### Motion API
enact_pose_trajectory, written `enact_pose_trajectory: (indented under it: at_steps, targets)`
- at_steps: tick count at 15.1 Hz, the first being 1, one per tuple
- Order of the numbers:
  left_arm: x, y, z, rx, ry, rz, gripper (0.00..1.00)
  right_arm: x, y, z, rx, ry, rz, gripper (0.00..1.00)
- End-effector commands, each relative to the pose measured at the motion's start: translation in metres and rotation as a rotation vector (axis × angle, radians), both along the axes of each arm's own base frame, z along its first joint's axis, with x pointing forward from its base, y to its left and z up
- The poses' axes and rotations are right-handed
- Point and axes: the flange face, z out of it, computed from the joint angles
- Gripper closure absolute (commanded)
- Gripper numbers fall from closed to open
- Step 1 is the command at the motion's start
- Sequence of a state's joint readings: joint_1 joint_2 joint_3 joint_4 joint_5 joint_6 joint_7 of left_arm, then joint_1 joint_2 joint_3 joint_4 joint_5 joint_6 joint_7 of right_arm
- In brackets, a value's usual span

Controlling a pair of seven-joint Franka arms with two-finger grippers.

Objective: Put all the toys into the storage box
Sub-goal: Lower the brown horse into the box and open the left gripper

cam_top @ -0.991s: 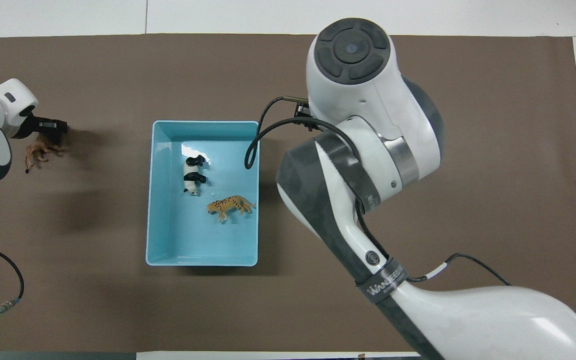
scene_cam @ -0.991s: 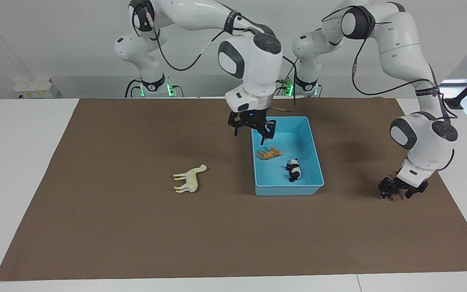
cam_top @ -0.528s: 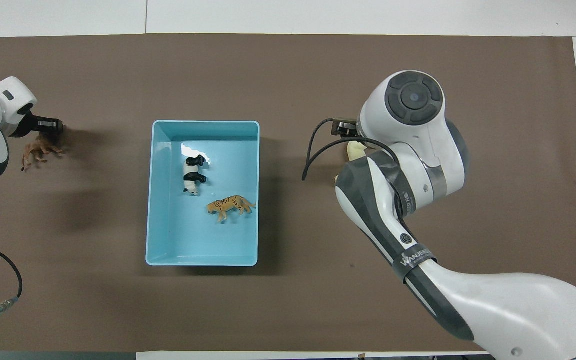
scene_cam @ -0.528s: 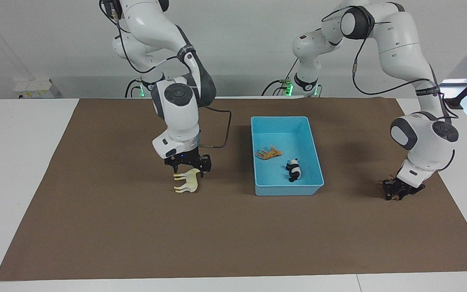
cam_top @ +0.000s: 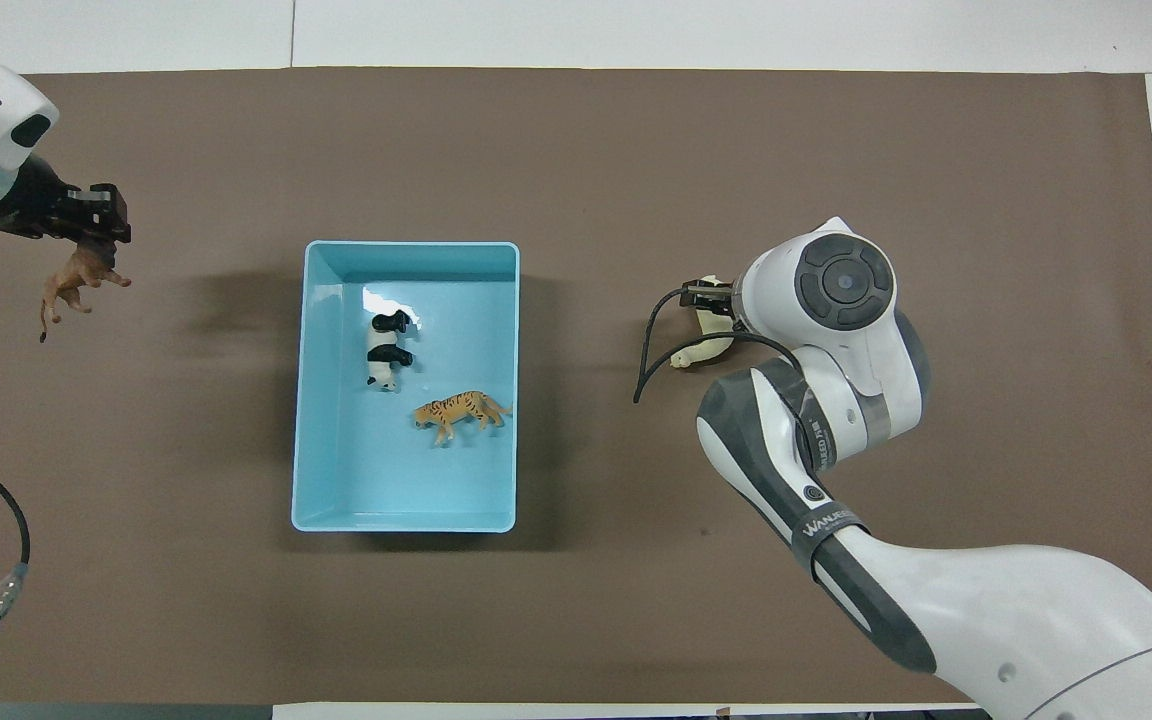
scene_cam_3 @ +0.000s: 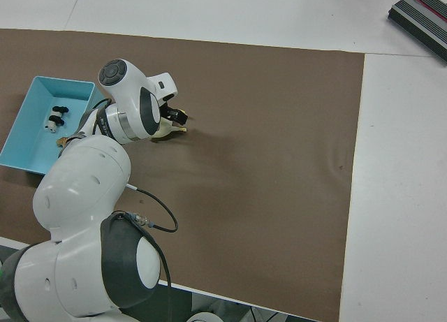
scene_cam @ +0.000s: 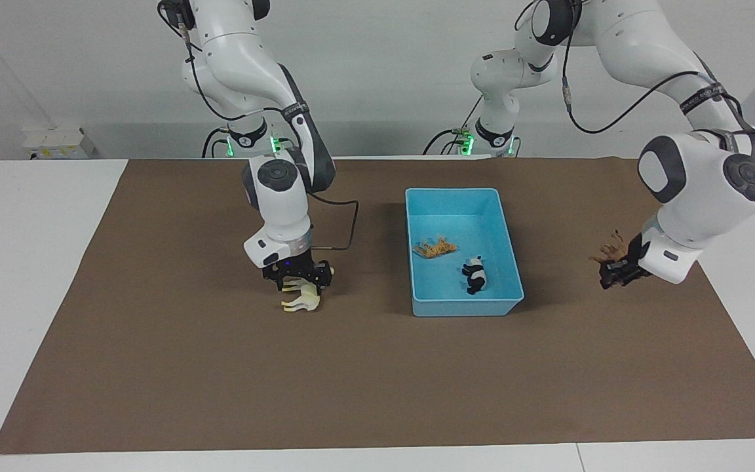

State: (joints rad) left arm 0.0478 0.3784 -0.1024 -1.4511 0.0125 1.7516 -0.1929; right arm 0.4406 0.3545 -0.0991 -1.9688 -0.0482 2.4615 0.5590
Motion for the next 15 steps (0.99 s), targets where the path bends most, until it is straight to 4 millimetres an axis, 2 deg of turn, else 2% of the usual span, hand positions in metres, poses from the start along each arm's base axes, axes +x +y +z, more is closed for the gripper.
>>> enact_pose_trajectory:
  at_steps: [1, 3, 4, 6, 7, 8, 9, 12, 15]
  targets:
    - [-0.041, -0.093, -0.003, 0.033, 0.049, 0.146, 1.00, 0.002, -0.004, 0.000, 0.003, -0.023, 0.042, 0.00]
    - [-0.057, -0.146, -0.015, 0.035, 0.006, 0.224, 0.99, 0.004, 0.001, -0.013, 0.013, -0.044, 0.048, 0.00]
    - [-0.071, -0.171, -0.028, 0.030, -0.018, 0.249, 0.96, 0.004, 0.003, -0.017, 0.016, -0.048, 0.050, 0.00]
    - [-0.099, -0.204, -0.052, 0.009, -0.072, 0.296, 0.94, 0.004, 0.008, -0.020, 0.019, -0.056, 0.062, 0.00]
    - [-0.111, -0.220, -0.058, -0.002, -0.092, 0.307, 0.82, 0.004, 0.010, -0.019, 0.022, -0.064, 0.068, 0.00]
    - [-0.114, -0.224, -0.060, 0.000, -0.089, 0.304, 0.28, 0.004, 0.010, -0.018, 0.020, -0.065, 0.079, 0.37]
    - [-0.115, -0.223, -0.059, 0.007, -0.078, 0.301, 0.00, 0.004, 0.010, -0.019, 0.016, -0.056, 0.083, 0.99]
    - [-0.118, -0.222, -0.035, 0.026, -0.055, 0.295, 0.00, 0.005, 0.011, -0.016, 0.016, -0.047, 0.075, 1.00]
    - [-0.127, -0.210, 0.008, 0.028, -0.070, 0.299, 0.00, 0.013, 0.016, 0.003, 0.006, -0.014, 0.064, 1.00]
